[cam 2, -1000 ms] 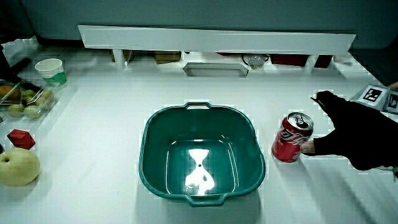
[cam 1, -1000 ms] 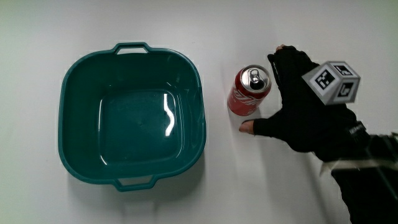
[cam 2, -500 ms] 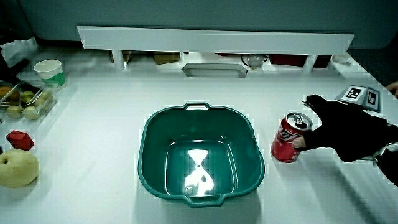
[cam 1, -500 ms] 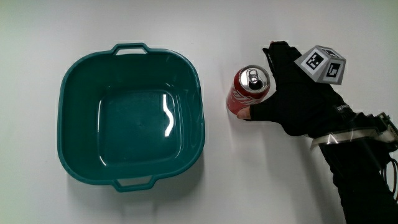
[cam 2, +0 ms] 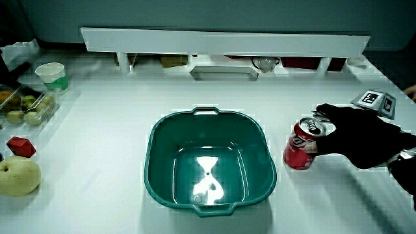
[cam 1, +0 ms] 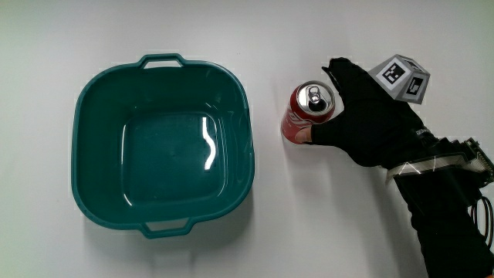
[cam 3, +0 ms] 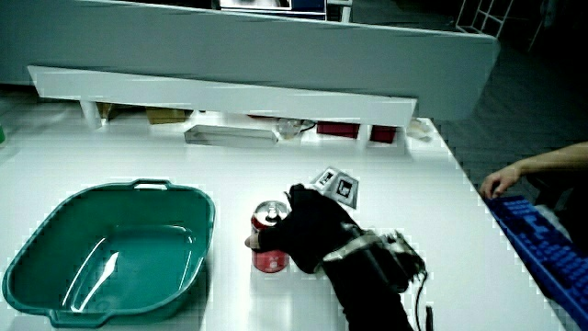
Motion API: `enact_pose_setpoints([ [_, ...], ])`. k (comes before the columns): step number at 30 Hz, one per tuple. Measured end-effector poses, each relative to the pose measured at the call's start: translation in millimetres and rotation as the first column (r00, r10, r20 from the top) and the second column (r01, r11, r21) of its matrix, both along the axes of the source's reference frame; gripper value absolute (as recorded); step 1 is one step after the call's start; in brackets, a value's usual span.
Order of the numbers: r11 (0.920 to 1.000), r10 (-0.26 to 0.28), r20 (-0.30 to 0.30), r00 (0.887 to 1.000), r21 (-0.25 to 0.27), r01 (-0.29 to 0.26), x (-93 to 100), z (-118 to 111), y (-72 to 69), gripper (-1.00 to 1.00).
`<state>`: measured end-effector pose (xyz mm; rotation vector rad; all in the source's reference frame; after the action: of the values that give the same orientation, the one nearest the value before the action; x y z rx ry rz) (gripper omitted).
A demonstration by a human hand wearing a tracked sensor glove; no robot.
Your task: Pick cola from desk
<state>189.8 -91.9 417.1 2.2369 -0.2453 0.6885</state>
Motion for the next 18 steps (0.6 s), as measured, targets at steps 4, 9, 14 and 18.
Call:
enact_pose_setpoints([
  [4, 0.9996, 0.017, 0.021, 1.000, 0.020, -0.017, 2.7, 0.4, -0.9, 0.38],
  [9, 0.9986, 0.029, 0.035, 0.999, 0.043, -0.030, 4.2, 0.7, -1.7, 0.55],
  [14, 0.9983, 0.037, 0.061, 0.997, 0.042, -0.040, 4.7, 1.0, -1.9, 0.72],
  [18, 0.9966, 0.045, 0.069, 0.997, 0.065, -0.050, 6.2, 0.5, -2.0, 0.86],
])
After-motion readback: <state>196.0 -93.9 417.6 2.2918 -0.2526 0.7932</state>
